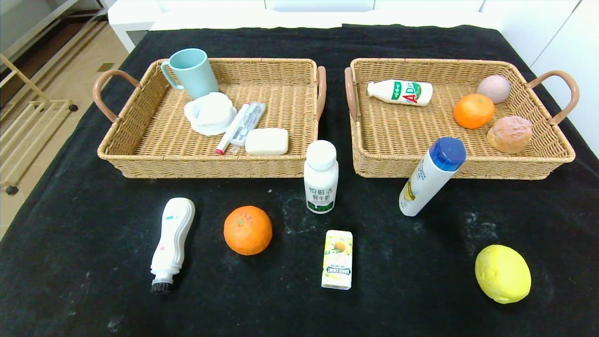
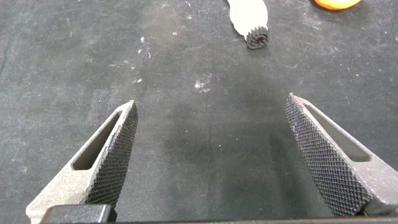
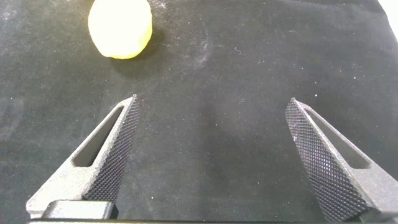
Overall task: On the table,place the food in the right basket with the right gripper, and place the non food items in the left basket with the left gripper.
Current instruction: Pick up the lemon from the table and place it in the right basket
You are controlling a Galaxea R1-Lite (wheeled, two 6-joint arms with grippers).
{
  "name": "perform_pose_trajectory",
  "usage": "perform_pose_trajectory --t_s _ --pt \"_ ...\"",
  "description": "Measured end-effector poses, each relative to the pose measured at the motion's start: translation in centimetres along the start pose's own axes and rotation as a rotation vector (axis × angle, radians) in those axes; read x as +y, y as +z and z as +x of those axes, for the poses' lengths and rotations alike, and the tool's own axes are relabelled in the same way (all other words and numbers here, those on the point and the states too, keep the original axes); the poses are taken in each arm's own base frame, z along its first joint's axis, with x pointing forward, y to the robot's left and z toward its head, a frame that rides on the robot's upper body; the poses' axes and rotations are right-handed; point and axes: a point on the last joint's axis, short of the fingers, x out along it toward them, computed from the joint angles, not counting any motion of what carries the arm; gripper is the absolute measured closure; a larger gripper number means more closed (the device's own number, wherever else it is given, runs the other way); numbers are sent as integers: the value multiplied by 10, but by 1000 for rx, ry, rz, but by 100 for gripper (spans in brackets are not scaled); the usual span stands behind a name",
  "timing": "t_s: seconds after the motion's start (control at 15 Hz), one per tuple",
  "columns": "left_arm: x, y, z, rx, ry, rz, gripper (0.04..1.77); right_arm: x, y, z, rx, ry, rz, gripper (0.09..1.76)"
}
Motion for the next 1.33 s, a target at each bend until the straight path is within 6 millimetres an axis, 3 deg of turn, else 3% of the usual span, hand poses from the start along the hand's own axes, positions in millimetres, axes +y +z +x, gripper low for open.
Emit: perform_pose_trajectory --t_s 0.6,0.73,1.0,1.33 --pt "0 0 0 -1 0 7 9 0 0 0 2 -4 -2 14" --pt "0 3 0 -20 -16 14 9 0 11 -2 -30 1 18 14" --pt "-3 58 -7 -132 -144 -94 9 2 49 0 -34 87 45 14" --pt "-4 112 22 -23 -335 -128 9 4 104 22 10 170 41 14"
